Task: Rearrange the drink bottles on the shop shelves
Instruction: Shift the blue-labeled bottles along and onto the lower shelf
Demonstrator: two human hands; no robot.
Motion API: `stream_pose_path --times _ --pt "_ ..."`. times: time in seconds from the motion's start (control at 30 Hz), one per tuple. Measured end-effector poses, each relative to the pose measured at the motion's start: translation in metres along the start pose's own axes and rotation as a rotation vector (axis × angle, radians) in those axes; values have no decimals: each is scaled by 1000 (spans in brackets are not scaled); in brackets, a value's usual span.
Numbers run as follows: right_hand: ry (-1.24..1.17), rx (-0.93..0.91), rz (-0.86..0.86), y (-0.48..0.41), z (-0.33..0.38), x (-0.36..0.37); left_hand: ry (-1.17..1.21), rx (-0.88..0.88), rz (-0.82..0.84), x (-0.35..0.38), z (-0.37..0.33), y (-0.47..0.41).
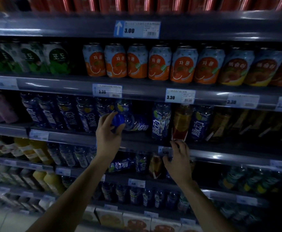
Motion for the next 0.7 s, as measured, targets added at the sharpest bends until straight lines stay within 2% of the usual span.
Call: stream_pose_path --times 0.13,0.4,0.7 --pt "-1 -19 -7 -1 0 -1 63 -25 -62 -1 -20 -15" --pt "-16 -31 -17 0 0 -2 196 -180 -256 0 -29 -20" --pt "-28 -34 10 0 -3 -1 237 -295 -281 20 -25 -16"
Point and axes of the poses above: each hand's wrist, its own y-axis away from the middle knuckle, its own x-axis out of the palm, z = x × y, the point moved 4 cm from there along -y, towards the middle knuckle, and after that the axes turned 9 degrees about -z, right-handed, at the moved point
